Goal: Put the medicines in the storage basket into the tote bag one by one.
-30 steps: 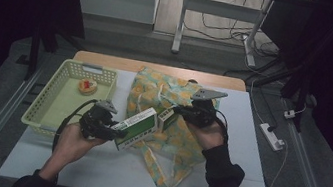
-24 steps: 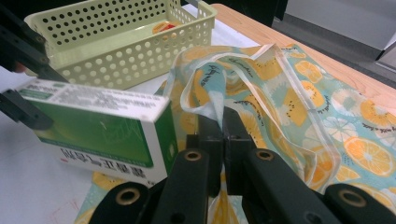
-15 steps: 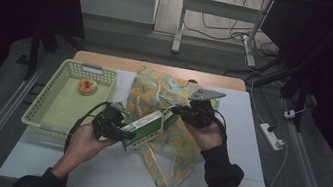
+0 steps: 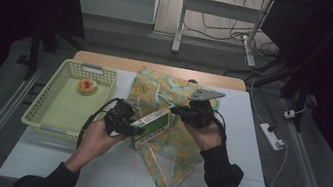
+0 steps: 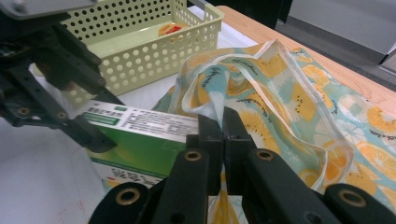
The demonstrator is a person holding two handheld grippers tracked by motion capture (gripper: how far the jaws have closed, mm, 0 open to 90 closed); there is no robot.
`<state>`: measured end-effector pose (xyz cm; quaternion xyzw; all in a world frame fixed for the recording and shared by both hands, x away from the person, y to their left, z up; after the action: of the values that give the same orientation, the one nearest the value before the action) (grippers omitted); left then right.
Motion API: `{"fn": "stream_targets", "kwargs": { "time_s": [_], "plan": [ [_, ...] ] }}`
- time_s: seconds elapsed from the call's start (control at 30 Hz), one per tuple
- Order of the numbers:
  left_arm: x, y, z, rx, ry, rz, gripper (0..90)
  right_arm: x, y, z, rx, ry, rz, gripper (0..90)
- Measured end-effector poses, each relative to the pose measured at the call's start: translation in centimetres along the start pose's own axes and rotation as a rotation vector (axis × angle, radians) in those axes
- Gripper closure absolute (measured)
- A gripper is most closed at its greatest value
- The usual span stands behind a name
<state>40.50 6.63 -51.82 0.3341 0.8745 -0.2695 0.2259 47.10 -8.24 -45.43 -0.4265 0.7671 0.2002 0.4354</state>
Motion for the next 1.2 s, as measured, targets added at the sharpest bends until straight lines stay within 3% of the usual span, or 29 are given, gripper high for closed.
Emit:
{"fn": "stream_targets", "kwargs": {
  "time_s": [0.6,1.2],
  "plan": [
    [-3.9,0.9,2.4,-0.027,-0.043,0.042,62.1,0.2,0.2,0.3,-0.005,0.008,0.003,89.5],
    [-7.0,3.2,4.4,-0.058,-0.121,0.006,62.0,0.4,0.3,0.6,-0.011,0.022,0.003,89.5]
  ]
}}
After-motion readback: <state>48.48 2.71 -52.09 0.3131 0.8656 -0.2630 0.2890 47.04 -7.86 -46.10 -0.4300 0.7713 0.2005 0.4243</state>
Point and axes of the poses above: each handheld gripper's, and its own axes: z roughly forward along the jaws, x roughly out of its underside, y roughly to its left, the point moved 8 cm from there along z, roughly forward along the jaws, and after that the axes turned 9 degrees about x, right-handed, at the moved point
